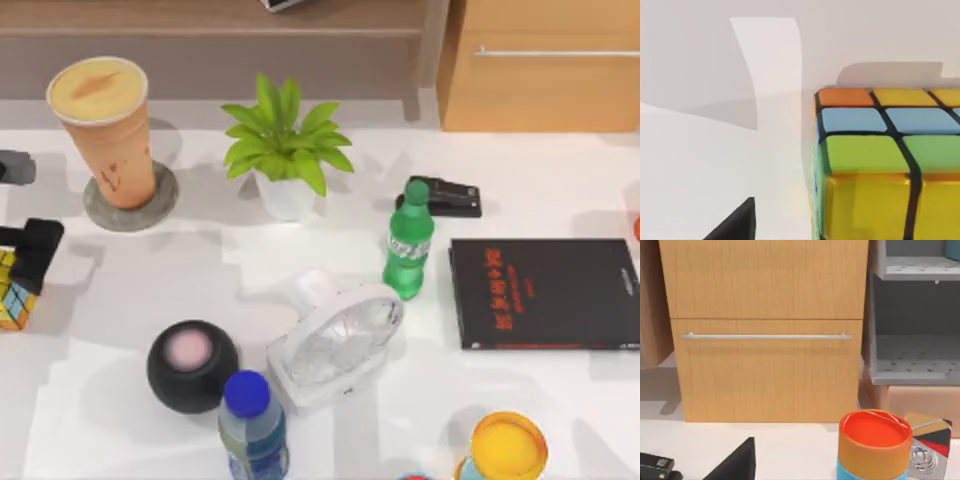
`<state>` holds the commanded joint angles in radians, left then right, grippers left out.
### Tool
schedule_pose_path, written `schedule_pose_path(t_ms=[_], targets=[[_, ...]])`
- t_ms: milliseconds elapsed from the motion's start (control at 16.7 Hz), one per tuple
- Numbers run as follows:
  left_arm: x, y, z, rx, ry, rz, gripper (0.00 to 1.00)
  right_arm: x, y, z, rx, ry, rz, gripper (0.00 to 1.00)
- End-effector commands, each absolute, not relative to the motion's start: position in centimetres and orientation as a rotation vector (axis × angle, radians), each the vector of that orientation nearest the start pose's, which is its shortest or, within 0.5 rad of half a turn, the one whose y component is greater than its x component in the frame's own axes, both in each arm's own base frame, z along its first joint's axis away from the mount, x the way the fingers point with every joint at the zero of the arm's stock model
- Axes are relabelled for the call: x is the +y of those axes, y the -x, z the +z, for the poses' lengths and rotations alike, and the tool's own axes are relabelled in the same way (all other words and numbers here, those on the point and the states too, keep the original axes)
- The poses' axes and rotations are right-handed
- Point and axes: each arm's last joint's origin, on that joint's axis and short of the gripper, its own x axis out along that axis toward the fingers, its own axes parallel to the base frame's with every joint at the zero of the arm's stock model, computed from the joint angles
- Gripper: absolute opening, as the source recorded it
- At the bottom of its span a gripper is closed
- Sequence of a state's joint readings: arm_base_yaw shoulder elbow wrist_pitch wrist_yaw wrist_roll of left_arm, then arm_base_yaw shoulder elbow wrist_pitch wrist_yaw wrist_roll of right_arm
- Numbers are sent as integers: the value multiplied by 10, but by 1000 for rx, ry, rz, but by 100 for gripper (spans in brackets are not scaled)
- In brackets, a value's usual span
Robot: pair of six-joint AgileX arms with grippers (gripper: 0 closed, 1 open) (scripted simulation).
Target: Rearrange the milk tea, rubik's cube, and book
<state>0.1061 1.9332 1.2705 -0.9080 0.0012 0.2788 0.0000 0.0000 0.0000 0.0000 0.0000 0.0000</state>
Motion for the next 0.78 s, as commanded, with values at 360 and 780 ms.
schedule_pose_path(t_ms=[360,780], targets=[[40,-347,144,1567,-131,-131,70,-1,-106,160,0,0,0,100],[40,-347,144,1567,-131,-131,17,-1,-106,160,0,0,0,100]])
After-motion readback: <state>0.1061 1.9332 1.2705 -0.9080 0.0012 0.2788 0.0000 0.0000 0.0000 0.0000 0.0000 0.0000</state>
